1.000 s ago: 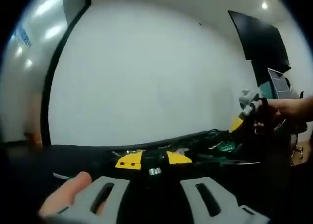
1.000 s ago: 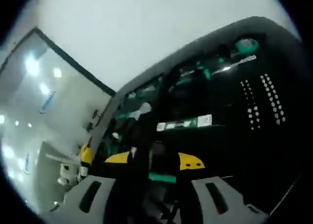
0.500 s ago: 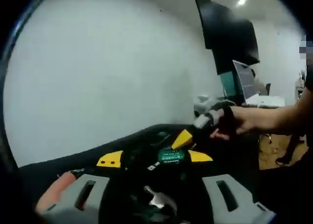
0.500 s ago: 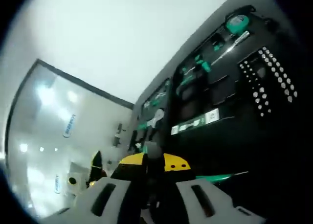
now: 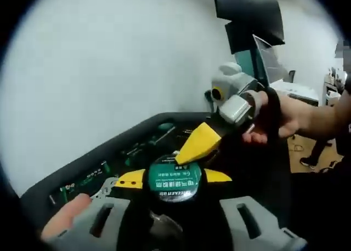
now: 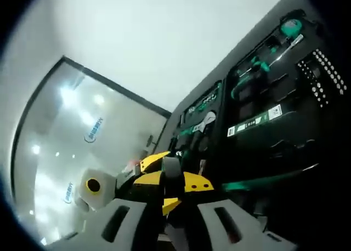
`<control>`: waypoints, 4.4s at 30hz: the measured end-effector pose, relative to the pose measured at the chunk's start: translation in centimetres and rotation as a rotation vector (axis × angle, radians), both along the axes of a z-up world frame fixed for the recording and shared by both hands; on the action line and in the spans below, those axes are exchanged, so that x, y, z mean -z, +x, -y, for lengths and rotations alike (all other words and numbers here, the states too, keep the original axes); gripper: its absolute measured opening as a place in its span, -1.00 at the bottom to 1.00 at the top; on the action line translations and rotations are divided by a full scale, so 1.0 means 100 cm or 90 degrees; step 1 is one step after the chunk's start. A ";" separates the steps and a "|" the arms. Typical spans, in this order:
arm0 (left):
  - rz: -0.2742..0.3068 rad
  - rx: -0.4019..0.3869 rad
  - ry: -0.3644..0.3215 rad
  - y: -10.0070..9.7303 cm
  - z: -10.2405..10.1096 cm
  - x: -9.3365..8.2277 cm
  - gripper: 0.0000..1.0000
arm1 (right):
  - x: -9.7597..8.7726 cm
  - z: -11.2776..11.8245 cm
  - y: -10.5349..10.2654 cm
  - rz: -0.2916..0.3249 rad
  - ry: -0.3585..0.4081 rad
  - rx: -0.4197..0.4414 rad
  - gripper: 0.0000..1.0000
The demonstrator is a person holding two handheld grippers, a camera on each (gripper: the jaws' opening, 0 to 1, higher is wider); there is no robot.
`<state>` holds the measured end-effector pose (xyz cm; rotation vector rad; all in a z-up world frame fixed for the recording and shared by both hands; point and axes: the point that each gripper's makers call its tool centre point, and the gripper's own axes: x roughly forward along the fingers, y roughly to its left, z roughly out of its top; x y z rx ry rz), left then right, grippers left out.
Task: Pick up the tools and put them into their designated positions in the toolbox.
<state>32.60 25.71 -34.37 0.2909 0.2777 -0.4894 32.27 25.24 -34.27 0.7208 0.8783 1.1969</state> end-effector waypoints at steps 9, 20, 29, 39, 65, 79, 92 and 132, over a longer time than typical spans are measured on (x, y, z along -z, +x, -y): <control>-0.021 -0.077 -0.015 0.007 -0.030 -0.001 -0.38 | -0.017 0.028 0.058 0.313 0.010 0.180 -0.65; -0.161 -0.181 -0.052 0.051 -0.096 0.034 -0.38 | -0.072 0.085 0.034 0.824 0.012 0.436 -0.72; -0.232 -0.190 -0.020 0.057 -0.093 0.054 -0.37 | -0.067 0.088 0.040 0.783 0.024 0.422 -0.72; -0.200 -0.165 -0.074 0.050 -0.096 0.034 -0.30 | -0.065 0.087 0.038 0.788 0.018 0.416 -0.72; -0.208 -0.177 0.022 0.033 -0.090 0.031 -0.94 | -0.060 0.083 0.038 0.812 -0.009 0.406 -0.72; -0.182 -0.142 0.076 0.042 -0.084 0.051 -0.97 | -0.059 0.080 0.037 0.825 -0.020 0.402 -0.72; -0.235 -0.151 0.053 0.042 -0.083 0.059 -1.00 | -0.059 0.081 0.034 0.832 -0.028 0.400 -0.72; -0.024 -0.227 0.013 0.084 -0.089 0.037 -0.99 | -0.064 0.084 0.035 0.803 0.008 0.424 -0.72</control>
